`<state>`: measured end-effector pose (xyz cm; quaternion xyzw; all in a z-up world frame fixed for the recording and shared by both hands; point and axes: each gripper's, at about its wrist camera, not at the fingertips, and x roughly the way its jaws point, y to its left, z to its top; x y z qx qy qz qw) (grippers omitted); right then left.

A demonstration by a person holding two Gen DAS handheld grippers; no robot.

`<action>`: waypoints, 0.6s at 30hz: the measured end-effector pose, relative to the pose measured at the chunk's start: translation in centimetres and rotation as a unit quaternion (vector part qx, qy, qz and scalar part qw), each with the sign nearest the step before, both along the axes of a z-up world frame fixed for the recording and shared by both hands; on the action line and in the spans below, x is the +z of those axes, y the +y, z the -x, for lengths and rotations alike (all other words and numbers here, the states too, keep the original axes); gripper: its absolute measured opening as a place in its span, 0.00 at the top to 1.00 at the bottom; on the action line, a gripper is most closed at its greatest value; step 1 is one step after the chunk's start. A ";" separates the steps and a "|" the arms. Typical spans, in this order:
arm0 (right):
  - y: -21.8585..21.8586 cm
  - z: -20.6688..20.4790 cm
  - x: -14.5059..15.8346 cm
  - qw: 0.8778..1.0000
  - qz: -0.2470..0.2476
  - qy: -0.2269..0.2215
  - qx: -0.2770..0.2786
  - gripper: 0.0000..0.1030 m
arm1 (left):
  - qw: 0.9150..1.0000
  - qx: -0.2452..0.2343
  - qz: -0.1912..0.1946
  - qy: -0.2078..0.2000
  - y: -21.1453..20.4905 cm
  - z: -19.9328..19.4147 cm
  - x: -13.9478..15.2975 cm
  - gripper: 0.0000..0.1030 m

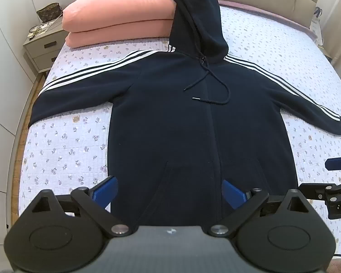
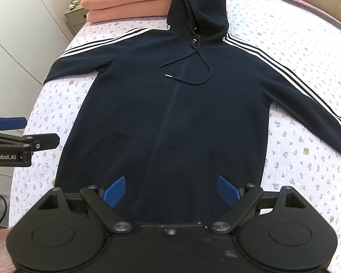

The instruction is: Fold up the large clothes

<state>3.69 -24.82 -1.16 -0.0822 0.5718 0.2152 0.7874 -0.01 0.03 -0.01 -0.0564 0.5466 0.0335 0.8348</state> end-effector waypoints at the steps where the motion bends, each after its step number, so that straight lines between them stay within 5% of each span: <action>1: 0.0 0.0 0.0 1.000 -0.001 0.001 0.000 0.00 | 1.000 0.000 0.001 0.001 0.0 0.0 0.0 0.04; 10: -0.1 -0.1 0.1 1.000 -0.008 0.002 0.005 0.00 | 1.000 -0.004 0.007 -0.004 0.1 -0.1 -0.1 0.04; 13: 0.0 0.2 0.5 1.000 -0.011 -0.009 0.009 0.00 | 1.000 0.007 -0.018 -0.006 -0.2 -0.5 -0.4 0.04; 18: -1.0 0.6 1.2 1.000 -0.012 -0.025 -0.014 0.00 | 1.000 -0.012 0.014 -0.012 -0.4 0.0 -0.5 0.04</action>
